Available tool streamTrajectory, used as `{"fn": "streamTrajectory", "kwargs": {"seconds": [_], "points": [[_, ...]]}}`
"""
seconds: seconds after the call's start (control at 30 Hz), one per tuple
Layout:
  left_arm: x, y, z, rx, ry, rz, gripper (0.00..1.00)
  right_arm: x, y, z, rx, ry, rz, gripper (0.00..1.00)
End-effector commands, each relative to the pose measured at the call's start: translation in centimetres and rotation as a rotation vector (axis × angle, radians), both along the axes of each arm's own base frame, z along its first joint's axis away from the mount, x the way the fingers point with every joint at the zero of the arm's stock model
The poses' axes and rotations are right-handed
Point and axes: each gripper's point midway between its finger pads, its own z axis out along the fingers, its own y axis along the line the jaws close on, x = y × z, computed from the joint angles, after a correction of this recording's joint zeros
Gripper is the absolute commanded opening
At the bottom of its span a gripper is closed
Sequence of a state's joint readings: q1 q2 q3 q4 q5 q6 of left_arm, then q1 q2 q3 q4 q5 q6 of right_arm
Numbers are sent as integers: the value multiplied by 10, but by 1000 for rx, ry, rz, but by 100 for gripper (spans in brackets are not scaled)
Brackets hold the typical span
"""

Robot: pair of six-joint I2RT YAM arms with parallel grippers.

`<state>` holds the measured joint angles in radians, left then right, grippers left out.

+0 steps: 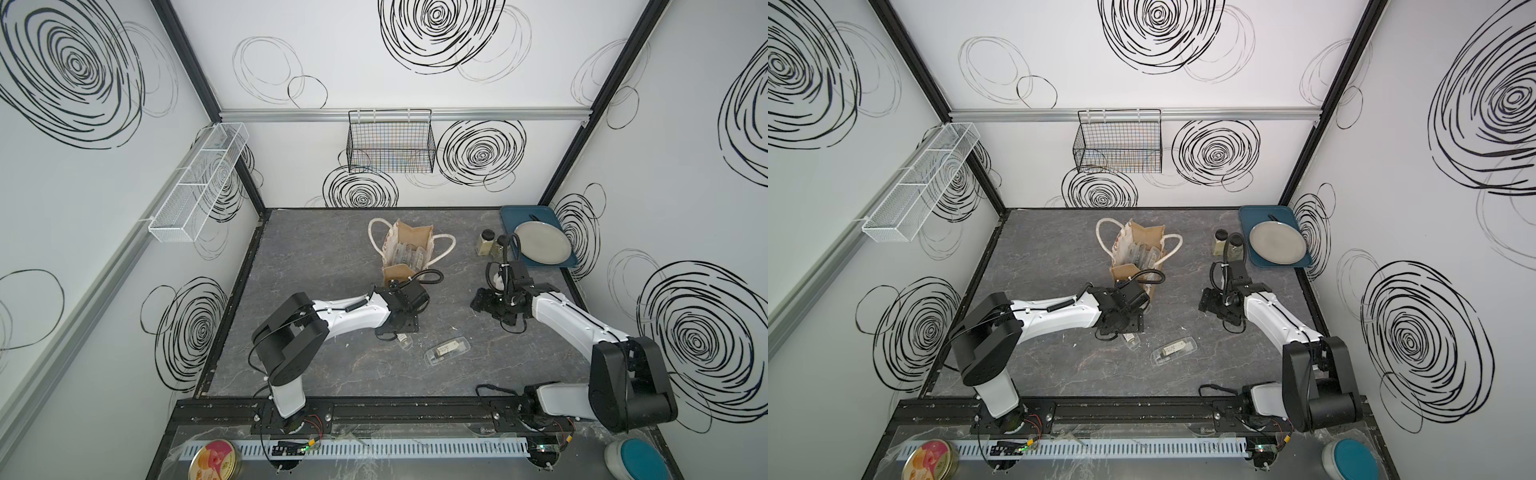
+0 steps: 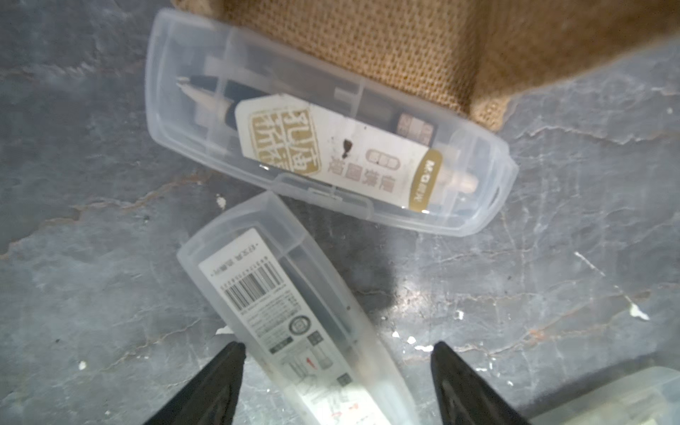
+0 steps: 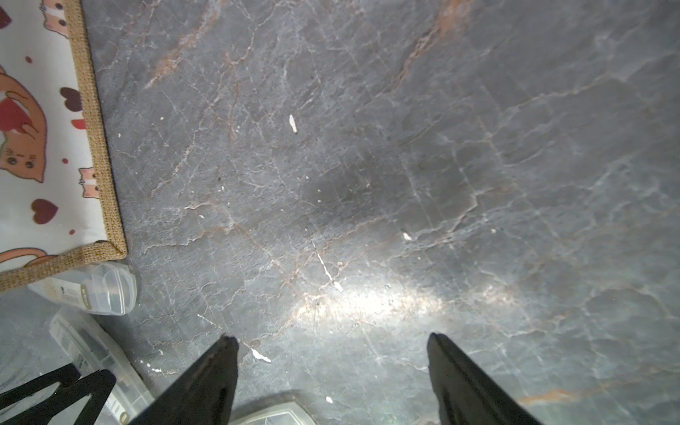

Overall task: Put the compass set into the canvas bag
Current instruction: Pick up the compass set at the center of the board.

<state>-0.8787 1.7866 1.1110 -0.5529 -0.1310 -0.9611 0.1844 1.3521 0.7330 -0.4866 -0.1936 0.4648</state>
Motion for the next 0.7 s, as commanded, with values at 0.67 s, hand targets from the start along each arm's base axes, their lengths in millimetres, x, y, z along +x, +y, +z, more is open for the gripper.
{"fn": "streamTrajectory", "kwargs": {"seconds": [0.67], "points": [[-13,22,-29,116,171,58,67,14,-5,-5,36,9,-2,84]]}}
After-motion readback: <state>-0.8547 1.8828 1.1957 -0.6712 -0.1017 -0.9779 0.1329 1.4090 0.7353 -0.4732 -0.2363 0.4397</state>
